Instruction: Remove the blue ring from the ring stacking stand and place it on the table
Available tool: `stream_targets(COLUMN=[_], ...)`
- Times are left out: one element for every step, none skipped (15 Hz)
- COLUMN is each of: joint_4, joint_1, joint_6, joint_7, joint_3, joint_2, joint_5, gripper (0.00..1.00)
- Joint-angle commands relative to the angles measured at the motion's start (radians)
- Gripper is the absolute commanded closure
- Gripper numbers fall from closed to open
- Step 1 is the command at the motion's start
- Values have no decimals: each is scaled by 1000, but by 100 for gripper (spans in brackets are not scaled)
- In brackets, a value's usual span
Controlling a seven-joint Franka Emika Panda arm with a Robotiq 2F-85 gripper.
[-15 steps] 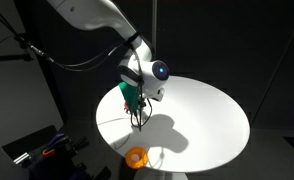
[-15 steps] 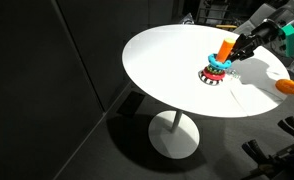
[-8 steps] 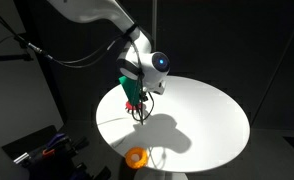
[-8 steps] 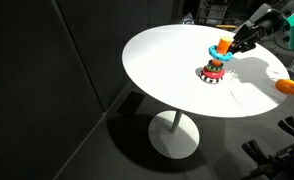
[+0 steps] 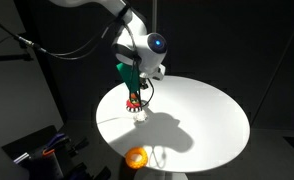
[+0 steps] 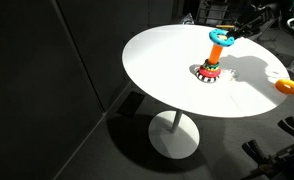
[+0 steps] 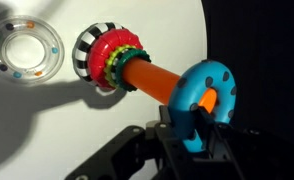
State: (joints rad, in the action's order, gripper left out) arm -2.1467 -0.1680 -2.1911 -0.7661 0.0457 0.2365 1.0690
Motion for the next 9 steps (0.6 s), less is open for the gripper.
stream_targets(joint_4=[-35,-34,-33,-29,-26,-24,-21,-20,-18], joint_1=[16,17,16,16,15,14,12,11,10], joint_6=[-3,-4,-9,-13,-20,-28,-40,-50,-70], joint_7=[49,57,63,72,78,82,85,88,86], joint_3=[17,19,22,26,30,34,40,45,51], joint_2=[-85,-97,-107,-113,-119,-123,-122,-121,-115], joint_5=[-7,-6,-3,-4,-5,-6,-7,-9,-10], gripper=[90,90,90,90,90,90,90,90,90])
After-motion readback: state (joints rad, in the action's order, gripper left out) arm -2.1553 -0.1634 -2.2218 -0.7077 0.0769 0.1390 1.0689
